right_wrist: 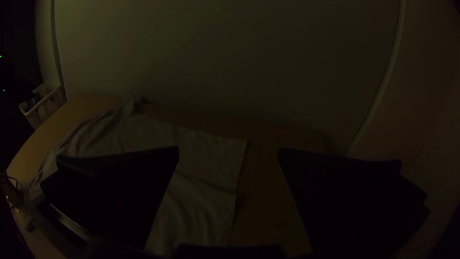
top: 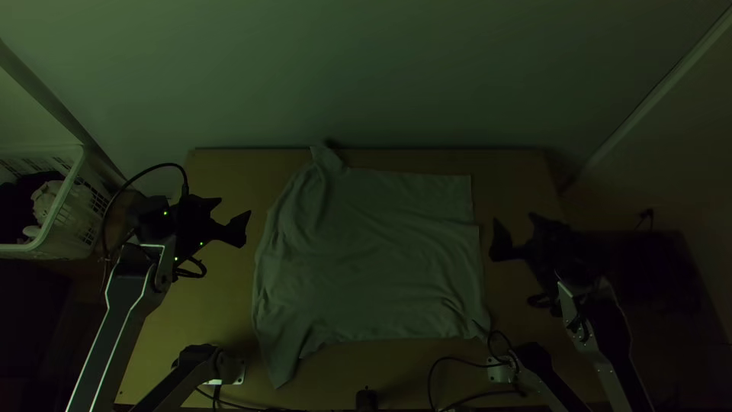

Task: Fold the t-shirt

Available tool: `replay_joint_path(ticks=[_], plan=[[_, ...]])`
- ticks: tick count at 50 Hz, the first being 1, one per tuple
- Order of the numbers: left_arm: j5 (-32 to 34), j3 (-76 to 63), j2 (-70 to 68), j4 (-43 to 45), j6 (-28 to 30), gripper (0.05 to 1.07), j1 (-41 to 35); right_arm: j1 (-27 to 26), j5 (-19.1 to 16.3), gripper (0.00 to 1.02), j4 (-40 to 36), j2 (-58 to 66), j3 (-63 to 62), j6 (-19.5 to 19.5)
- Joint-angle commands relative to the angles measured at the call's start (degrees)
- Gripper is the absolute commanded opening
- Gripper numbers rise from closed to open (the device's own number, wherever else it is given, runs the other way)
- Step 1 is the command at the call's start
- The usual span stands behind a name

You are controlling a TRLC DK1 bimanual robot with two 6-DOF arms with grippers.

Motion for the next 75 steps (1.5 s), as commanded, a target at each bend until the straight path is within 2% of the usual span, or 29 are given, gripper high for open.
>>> replay_joint_path(ticks=[1, 11, 14, 21, 27, 32, 36, 48, 75], plan=[[-0.12, 8.74, 6.91, -4.33, 0.09, 1.03, -1.00, 0.67, 0.40, 0.95, -4.00, 7.71, 7.91, 2.75], [-0.12, 21.48, 21.50, -12.33, 0.44, 1.03, -2.59, 0.58, -0.74, 0.95, -14.81, 20.81, 23.64, 2.93], [-0.12, 25.17, 25.45, -12.41, 0.53, 1.03, -2.59, 0.06, -1.00, 0.95, -17.89, 25.03, 28.21, 2.93], [-0.03, 37.04, 36.26, -17.60, 0.97, 1.03, -3.64, -0.12, -3.02, 0.95, -24.30, 34.96, 38.84, 3.46], [-0.12, 47.06, 43.82, -21.82, 0.00, 1.03, -3.99, 0.23, -3.20, 0.98, -31.95, 44.10, 48.25, 2.49], [-0.12, 53.65, 49.01, -25.07, -0.79, 1.03, -3.99, 0.50, -6.72, 0.97, -32.65, 48.14, 51.94, 2.84], [-0.12, 57.43, 51.82, -27.00, -1.14, 1.02, -4.34, 0.50, -7.68, 0.97, -32.56, 50.87, 54.31, 3.28], [-0.12, 63.23, 57.88, -29.91, -1.84, 1.02, -7.07, 0.23, -7.68, 0.98, -32.83, 57.72, 57.83, 2.22], [-2.58, 65.43, 69.22, -25.51, -0.96, 1.02, -6.72, -3.20, -7.68, 0.97, -33.71, 73.19, 61.17, 1.08]])
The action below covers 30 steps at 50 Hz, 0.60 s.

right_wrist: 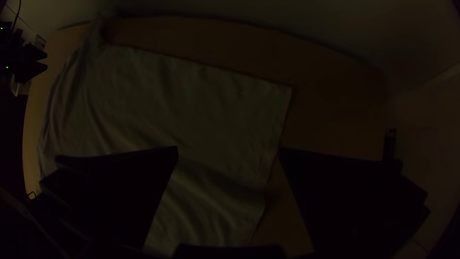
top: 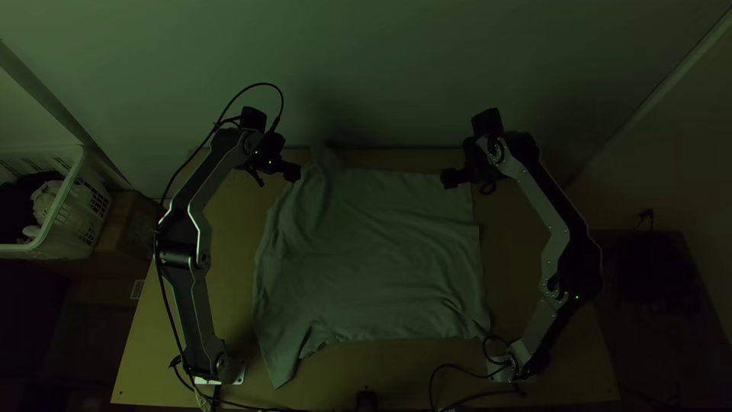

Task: Fold the t-shirt

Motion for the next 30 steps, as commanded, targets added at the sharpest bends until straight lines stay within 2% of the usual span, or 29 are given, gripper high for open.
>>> replay_joint_path(ticks=[1, 30], plan=[[-0.22, 3.12, 1.60, 0.39, 0.52, 1.02, 0.45, -0.99, -0.32, 0.97, -0.77, 3.95, 3.12, -0.73], [-0.22, 3.91, 8.37, 7.25, 1.40, 1.02, 0.98, -4.33, -0.23, 0.95, -0.59, 17.40, 12.26, -1.35]])
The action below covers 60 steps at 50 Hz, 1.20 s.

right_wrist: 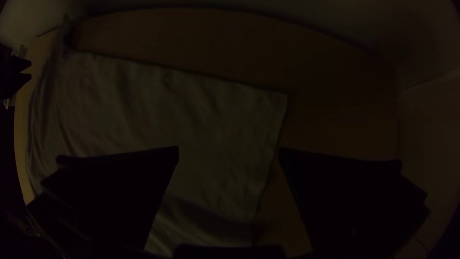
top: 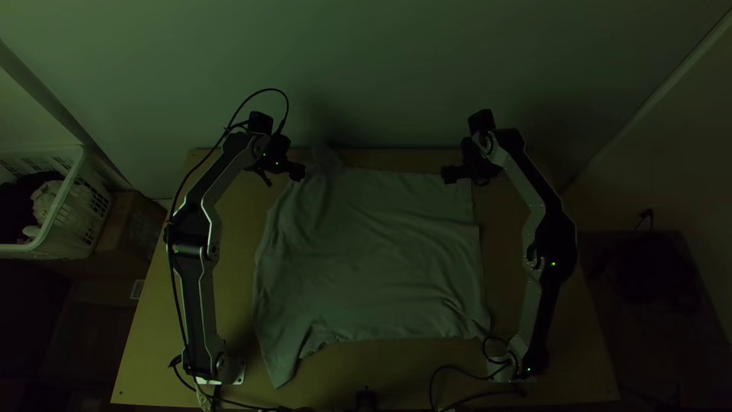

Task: Fold the t-shirt

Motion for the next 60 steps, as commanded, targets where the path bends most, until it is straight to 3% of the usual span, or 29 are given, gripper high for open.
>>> replay_joint_path(ticks=[1, 24, 51, 60], plan=[[-0.22, 1.74, 1.83, 0.80, 1.23, 1.02, 0.74, -0.81, -0.32, 0.95, -0.33, 3.41, 2.34, -0.28], [-0.13, 3.68, 4.20, 1.76, 0.88, 1.02, -0.05, -3.01, -0.14, 0.92, -0.07, 15.46, 14.47, -0.28], [-0.04, 3.41, 5.52, 1.76, 0.09, 0.97, -0.58, -4.41, 0.65, 0.92, 1.34, 17.83, 14.82, -1.42], [-0.04, 3.41, 5.87, 1.85, 0.09, 0.97, -0.49, -3.62, 0.65, 0.86, 3.01, 18.00, 14.82, -1.59]])
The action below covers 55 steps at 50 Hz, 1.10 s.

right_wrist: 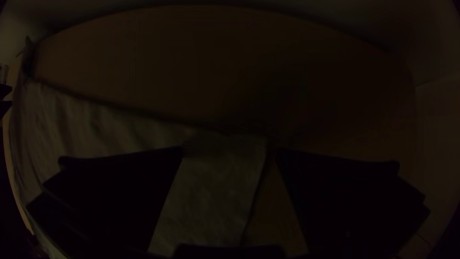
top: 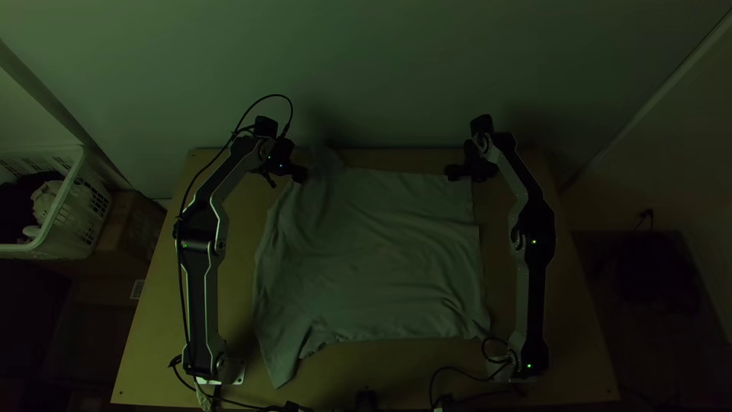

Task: Fold the t-shirt

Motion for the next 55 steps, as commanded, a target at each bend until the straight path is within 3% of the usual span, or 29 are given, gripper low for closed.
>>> replay_joint_path(ticks=[1, 6, 13, 16, 23, 29, 33, 37, 40, 43, 49, 55], plan=[[0.13, 0.94, 1.26, 0.17, -0.26, 0.97, -0.12, 0.66, 0.45, 0.86, 0.69, 1.63, 1.16, -0.70], [0.13, 0.94, 1.53, 0.61, -0.35, 0.95, 0.06, 1.10, 0.81, 0.77, 1.57, 1.81, 1.07, -0.79], [0.48, 1.12, 1.97, 1.22, -0.35, 0.89, 0.06, 1.63, 0.89, 0.77, 1.92, 2.34, 1.07, -0.79], [0.48, 1.12, 2.14, 1.22, -0.35, 0.84, -0.03, 1.89, 0.89, 0.69, 2.10, 2.51, 1.07, -0.87], [0.39, 1.12, 2.67, 1.14, -0.09, 0.83, 0.06, 2.24, 0.89, 0.68, 2.19, 2.86, 1.07, -0.87], [0.39, 1.38, 3.28, 1.22, -0.18, 0.72, 0.23, 2.24, 0.89, 0.68, 2.19, 3.04, 0.89, -0.87], [0.39, 1.38, 3.55, 1.31, -0.26, 0.65, 0.32, 2.24, 0.89, 0.55, 2.45, 2.95, 0.63, -0.87], [0.39, 1.38, 3.72, 1.31, -0.26, 0.65, 0.23, 2.24, 0.89, 0.54, 2.54, 2.86, 0.54, -0.87], [0.39, 1.38, 3.81, 1.75, -0.26, 0.54, 0.32, 2.24, 0.89, 0.54, 2.54, 2.86, 0.54, -0.87], [0.48, 1.38, 3.81, 2.19, -0.61, 0.44, 0.50, 2.24, 0.89, 0.46, 2.72, 2.78, 0.45, -0.87], [0.57, 1.47, 3.72, 1.93, -1.32, 0.43, 0.85, 2.33, 0.89, 0.29, 3.33, 2.42, 0.19, -0.87], [0.92, 1.47, 3.72, 1.84, -1.41, 0.19, 0.94, 2.77, 0.89, 0.14, 3.95, 2.25, 0.10, -1.49]])
